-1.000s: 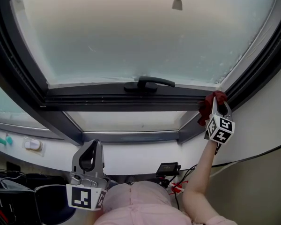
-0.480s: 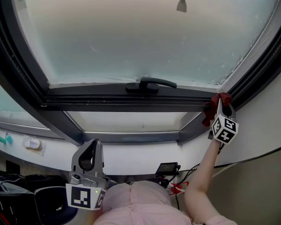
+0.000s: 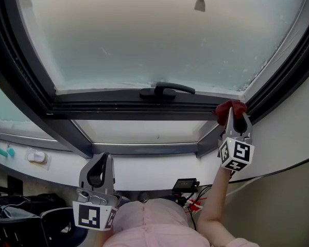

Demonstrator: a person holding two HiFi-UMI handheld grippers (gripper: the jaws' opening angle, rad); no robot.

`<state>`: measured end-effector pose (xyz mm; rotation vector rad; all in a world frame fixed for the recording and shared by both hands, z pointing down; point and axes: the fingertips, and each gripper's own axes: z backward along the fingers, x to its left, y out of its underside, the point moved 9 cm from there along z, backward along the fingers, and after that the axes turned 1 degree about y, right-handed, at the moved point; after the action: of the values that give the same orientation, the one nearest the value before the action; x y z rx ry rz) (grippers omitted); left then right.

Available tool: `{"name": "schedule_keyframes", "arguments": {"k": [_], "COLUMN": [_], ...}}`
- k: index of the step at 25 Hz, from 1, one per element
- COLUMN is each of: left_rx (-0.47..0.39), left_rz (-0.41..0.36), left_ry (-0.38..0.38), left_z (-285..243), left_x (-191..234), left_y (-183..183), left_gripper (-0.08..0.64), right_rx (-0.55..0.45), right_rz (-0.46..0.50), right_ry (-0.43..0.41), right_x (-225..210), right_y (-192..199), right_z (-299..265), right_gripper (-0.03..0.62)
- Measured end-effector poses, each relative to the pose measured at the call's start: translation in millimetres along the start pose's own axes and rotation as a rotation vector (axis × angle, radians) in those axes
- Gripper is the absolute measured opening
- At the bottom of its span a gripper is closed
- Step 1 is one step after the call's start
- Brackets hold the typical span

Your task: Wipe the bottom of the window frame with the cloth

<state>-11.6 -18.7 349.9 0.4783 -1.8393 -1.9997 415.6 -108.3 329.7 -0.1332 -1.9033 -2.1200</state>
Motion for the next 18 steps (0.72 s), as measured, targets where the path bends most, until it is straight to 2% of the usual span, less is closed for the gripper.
{"name": "schedule_keyframes", "arguments": {"k": [4,9,14,18], "left_rx": [-0.003,-0.004,-0.002,0.001], "left_rz": [-0.003,-0.003,0.0,0.002], "left_ry": [0.004,-0.011,-0.033,-0.043], "left_z": [4,12,22,24], "left_x": [-2,-2,2,4], "left_y": [1,1,0,1], "left_gripper": [-0.006,-0.008,-0.006,-0.006], "right_rx": [-0.073,-0.06,0.006,-0.001], "right_rz": [-0.02,0.011,0.028,0.042], "right_ry": [-0.185,-0.348,-0.408,-0.408], "right_x": [65,127,154,159], "right_y": [-18,-19,-6,0], "right_z": [11,5,-3,-7], "right_gripper": [0.069,0.069,0.069,0.069]}}
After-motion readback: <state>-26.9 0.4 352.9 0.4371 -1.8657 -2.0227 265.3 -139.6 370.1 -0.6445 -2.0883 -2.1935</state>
